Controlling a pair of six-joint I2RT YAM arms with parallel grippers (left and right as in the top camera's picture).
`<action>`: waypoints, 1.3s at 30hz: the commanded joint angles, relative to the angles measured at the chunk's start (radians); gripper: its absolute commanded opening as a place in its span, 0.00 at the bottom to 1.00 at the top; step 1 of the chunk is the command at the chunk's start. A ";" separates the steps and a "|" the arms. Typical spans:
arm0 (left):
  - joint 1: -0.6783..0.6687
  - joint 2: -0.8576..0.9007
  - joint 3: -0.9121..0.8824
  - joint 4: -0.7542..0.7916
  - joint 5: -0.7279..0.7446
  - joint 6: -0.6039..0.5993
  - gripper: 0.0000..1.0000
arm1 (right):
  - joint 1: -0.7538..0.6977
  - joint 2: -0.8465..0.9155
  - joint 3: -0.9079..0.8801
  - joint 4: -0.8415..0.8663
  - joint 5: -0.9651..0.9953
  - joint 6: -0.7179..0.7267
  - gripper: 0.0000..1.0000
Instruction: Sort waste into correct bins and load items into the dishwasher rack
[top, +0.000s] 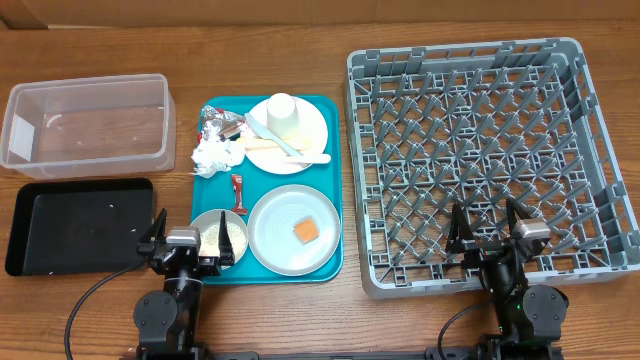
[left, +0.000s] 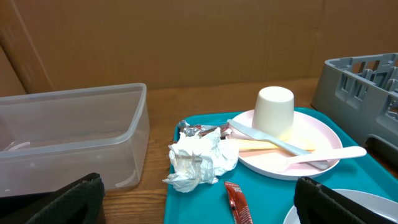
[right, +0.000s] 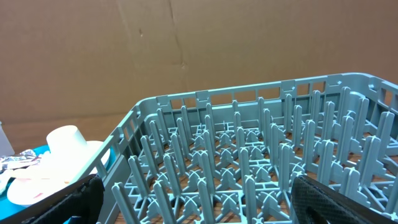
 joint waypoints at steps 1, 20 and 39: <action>-0.006 -0.012 -0.004 -0.002 -0.007 0.016 1.00 | -0.005 -0.012 -0.011 0.004 -0.005 -0.003 1.00; -0.006 -0.012 -0.004 -0.002 -0.007 0.016 1.00 | -0.005 -0.012 -0.011 0.007 -0.005 -0.003 1.00; -0.006 -0.011 -0.001 0.112 0.254 -0.086 1.00 | -0.005 -0.012 -0.011 0.007 -0.005 -0.003 1.00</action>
